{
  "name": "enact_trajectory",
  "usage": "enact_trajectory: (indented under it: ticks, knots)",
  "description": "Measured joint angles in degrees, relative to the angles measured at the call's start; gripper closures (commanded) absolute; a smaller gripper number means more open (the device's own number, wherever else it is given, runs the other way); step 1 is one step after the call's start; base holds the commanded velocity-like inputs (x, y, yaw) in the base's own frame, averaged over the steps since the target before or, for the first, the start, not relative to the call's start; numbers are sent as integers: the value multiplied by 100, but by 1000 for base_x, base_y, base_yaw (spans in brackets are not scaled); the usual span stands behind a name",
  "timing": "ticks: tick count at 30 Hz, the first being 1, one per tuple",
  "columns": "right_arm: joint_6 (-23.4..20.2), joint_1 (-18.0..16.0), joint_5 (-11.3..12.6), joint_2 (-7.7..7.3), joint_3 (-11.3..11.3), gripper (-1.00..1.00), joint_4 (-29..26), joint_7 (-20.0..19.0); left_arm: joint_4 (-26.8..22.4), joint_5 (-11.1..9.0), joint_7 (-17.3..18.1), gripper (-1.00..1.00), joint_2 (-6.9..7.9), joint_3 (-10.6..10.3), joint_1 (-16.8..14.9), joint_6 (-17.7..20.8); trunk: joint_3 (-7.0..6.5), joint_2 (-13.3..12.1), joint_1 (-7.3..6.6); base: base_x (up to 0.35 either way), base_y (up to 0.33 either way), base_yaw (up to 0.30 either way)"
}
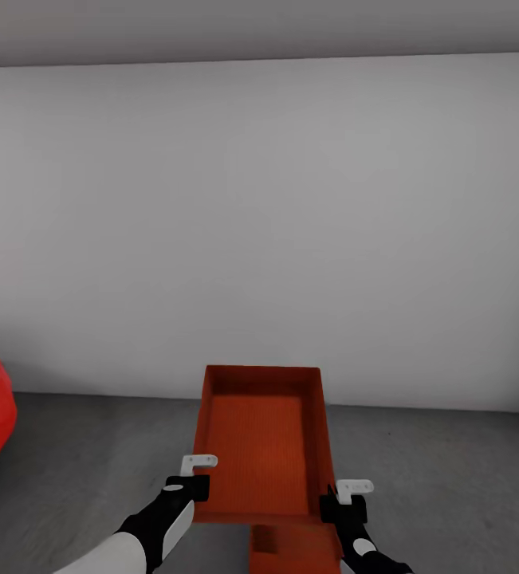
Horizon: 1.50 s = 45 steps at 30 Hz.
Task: Move the two storage containers from the living room to the garage. In the garage, place one container on the floor and stack the other container on top of it (either order is fine).
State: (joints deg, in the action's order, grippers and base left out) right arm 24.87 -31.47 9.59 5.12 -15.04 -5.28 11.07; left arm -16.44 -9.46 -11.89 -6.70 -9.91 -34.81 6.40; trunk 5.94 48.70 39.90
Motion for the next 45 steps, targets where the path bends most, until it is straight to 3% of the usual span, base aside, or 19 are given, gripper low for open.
enact_trajectory:
  ticks: [13,35,45]
  knots:
    - [34,-1,22,2,-7,100,22,4,1,22,-2,100,-6,6,-1,-7,0,-1,3,66,1,-7]
    - [25,1,-66,5,48,100,10,31,-7,41,-3,100,-9,20,-1,-4,0,-1,3,0,-1,-211]
    - [24,0,-67,6,49,100,11,33,-10,36,-5,100,-9,17,0,-1,0,-1,3,0,-204,-8]
